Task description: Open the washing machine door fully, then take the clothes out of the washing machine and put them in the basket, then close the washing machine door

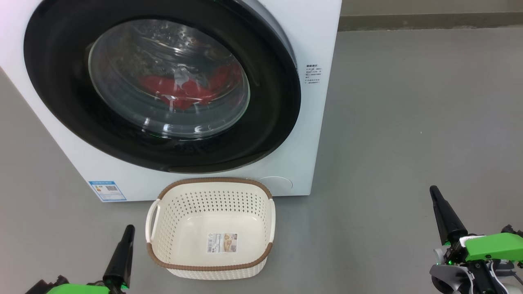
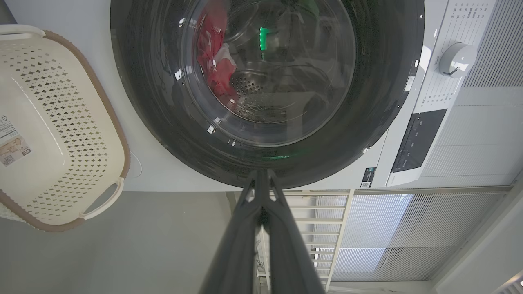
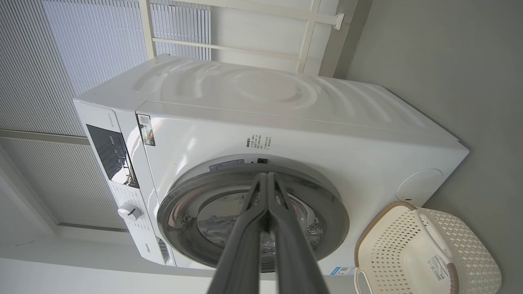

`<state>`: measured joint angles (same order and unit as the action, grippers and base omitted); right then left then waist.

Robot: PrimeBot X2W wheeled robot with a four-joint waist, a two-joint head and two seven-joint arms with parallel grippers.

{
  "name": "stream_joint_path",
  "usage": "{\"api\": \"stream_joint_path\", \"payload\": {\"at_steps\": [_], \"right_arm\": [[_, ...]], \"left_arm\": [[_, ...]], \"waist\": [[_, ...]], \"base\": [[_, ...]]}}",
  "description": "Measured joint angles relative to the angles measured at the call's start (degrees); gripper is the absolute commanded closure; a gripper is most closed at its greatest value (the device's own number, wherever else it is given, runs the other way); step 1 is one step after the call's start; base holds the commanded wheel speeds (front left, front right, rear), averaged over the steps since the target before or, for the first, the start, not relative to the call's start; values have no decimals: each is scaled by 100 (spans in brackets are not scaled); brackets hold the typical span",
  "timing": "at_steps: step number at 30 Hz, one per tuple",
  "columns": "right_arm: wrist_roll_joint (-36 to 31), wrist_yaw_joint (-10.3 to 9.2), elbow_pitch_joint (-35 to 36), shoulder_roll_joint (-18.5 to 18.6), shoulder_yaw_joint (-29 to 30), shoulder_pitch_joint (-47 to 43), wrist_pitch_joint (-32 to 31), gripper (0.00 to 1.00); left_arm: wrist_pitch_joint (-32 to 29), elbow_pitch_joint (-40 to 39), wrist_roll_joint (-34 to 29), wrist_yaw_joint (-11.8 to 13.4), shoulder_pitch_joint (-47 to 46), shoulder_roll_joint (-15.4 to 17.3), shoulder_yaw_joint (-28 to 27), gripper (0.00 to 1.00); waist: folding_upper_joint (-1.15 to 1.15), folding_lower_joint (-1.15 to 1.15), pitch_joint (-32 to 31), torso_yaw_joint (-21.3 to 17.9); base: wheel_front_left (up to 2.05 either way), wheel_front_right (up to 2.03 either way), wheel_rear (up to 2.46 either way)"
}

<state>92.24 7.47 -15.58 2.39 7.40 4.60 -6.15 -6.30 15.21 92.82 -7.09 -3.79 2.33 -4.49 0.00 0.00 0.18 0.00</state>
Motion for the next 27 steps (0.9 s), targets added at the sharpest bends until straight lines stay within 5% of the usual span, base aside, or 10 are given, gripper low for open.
{"api": "stream_joint_path", "payload": {"at_steps": [13, 14, 16, 17, 18, 27], "right_arm": [[0, 0, 0, 0, 0, 0, 0, 100], [0, 1, -56, -10, -12, -5, 3, 0], [0, 0, -203, -69, -41, -63, 8, 0], [0, 0, -283, -100, -55, -118, 8, 100], [0, 0, -361, -126, -67, -177, 8, 0], [-9, 0, -358, -142, -82, -301, 73, 0]], "left_arm": [[0, 0, 1, 0, 0, 0, 0, 100], [1, 43, 3, 0, 15, -7, 12, 0], [1, 189, 3, 1, 91, -40, 32, 0], [1, 255, 3, 1, 148, -62, 41, 100], [1, 330, 3, 1, 196, -89, 46, 0], [135, 328, -18, 3, 280, -127, 105, 0]], "waist": [[0, 0, 0, 0], [0, 0, 0, 0], [0, 0, 0, 0], [0, 0, 0, 0], [0, 0, 1, 0], [0, 2, -3, 5]], "base": [[0, 0, 0], [0, 0, 0], [0, 0, 0], [0, 0, 0], [0, 0, 0], [0, 0, 0]]}}
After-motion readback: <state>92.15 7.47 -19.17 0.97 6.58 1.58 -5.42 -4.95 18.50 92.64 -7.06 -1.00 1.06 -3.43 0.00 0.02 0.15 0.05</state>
